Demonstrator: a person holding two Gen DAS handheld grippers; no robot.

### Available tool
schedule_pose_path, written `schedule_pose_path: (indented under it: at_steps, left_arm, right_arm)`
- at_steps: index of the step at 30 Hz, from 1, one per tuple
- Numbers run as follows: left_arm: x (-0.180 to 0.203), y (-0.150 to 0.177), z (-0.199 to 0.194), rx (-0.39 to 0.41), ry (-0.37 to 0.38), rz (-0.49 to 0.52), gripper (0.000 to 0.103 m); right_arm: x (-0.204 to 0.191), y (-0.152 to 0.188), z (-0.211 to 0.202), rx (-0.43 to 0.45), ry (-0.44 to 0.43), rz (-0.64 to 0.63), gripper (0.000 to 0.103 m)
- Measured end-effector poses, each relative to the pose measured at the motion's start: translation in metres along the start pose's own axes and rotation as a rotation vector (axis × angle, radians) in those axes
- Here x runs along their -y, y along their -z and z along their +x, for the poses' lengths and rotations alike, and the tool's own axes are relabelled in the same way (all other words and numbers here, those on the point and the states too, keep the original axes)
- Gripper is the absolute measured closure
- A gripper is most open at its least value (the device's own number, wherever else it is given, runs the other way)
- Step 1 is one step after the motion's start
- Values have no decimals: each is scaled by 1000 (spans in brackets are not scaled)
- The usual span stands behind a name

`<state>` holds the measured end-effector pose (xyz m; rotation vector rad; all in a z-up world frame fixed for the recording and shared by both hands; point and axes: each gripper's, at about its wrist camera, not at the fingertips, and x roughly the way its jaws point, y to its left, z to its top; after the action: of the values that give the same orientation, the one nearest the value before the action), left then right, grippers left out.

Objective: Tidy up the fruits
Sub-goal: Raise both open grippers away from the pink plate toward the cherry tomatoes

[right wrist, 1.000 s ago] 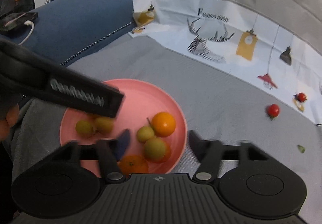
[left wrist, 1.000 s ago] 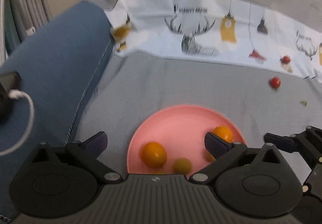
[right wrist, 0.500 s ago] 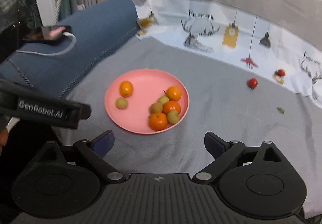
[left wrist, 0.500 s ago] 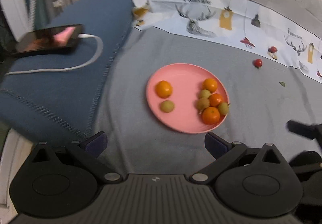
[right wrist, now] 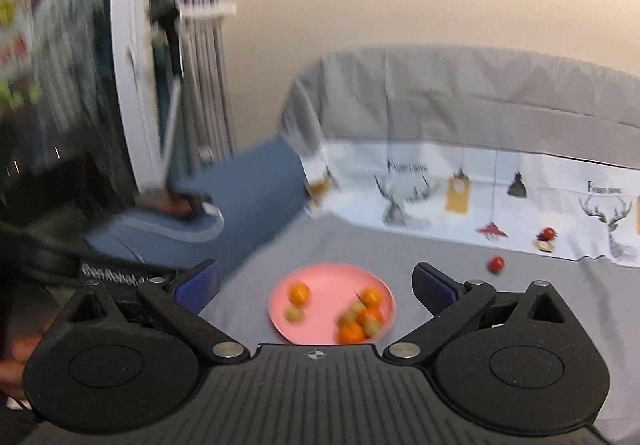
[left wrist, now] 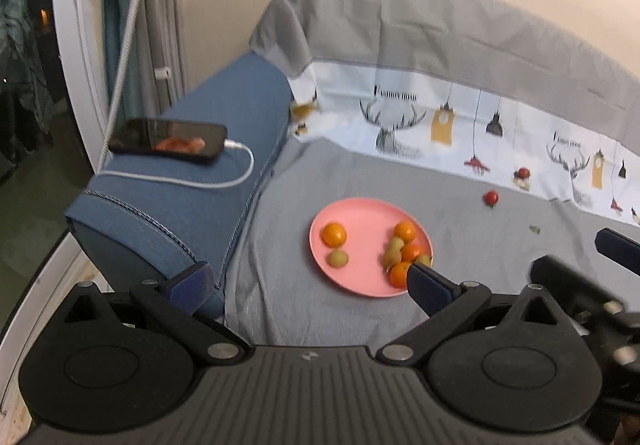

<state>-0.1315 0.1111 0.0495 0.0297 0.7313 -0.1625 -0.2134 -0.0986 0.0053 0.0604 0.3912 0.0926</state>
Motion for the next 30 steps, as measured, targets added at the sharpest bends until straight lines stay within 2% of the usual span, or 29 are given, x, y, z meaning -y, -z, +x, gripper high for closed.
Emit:
schedule_pose_path:
  at_steps: [7, 13, 23, 30]
  left_arm:
    - [5, 1, -22, 40, 3, 12, 0]
    - [6, 0, -28, 55, -3, 22, 0]
    - [13, -9, -32, 71, -2, 35, 0]
    - [27, -18, -19, 54, 4, 52, 0]
  right_arm:
    - [5, -2, -31, 95, -51, 27, 1]
    - [8, 0, -41, 123, -69, 47, 1]
    - [35, -11, -52, 183, -263, 182, 1]
    - [50, -10, -43, 169, -260, 238, 1]
